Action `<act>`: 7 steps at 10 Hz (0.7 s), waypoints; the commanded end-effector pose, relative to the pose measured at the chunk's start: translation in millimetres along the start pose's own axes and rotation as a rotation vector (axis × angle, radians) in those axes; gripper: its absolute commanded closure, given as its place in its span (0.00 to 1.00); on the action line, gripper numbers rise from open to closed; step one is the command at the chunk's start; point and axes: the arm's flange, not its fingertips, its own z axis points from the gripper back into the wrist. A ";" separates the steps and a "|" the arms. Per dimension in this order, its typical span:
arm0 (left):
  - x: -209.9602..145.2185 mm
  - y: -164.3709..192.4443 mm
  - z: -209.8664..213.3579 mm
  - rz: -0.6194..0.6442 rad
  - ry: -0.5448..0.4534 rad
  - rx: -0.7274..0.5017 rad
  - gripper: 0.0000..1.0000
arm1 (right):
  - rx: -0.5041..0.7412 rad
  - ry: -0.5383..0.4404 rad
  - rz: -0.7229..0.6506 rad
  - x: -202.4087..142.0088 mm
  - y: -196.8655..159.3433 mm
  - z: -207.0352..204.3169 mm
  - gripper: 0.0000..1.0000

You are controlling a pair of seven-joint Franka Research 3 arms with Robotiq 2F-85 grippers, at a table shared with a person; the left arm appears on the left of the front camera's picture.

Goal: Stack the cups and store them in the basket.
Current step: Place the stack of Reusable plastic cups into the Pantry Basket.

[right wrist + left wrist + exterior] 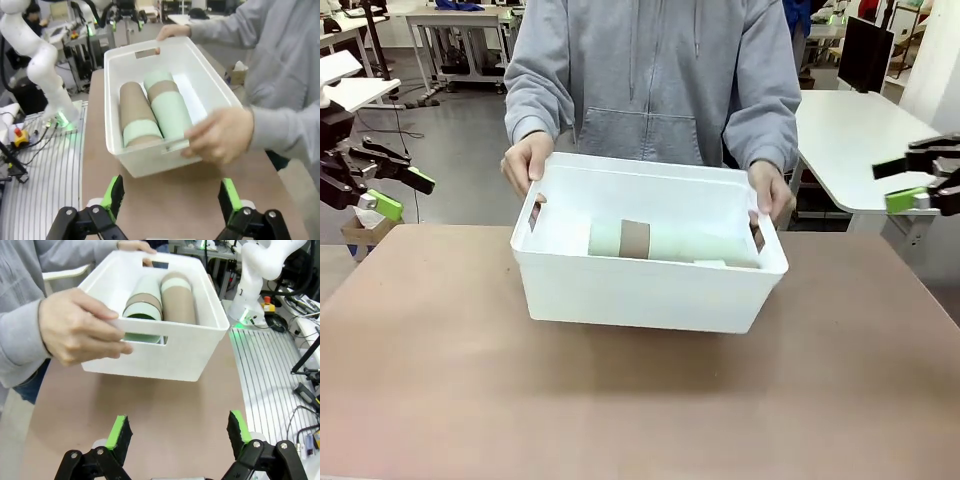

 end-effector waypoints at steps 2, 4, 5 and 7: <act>2.9 -2.1 1.4 0.009 0.001 -0.005 0.00 | 0.000 0.000 0.000 0.0 0.0 0.0 0.00; 2.9 -2.1 1.4 0.009 0.001 -0.005 0.00 | 0.000 0.000 0.000 0.0 0.0 0.0 0.00; 2.9 -2.1 1.4 0.009 0.001 -0.005 0.00 | 0.000 0.000 0.000 0.0 0.0 0.0 0.00; 2.9 -2.1 1.4 0.009 0.001 -0.005 0.00 | 0.000 0.000 0.000 0.0 0.0 0.0 0.00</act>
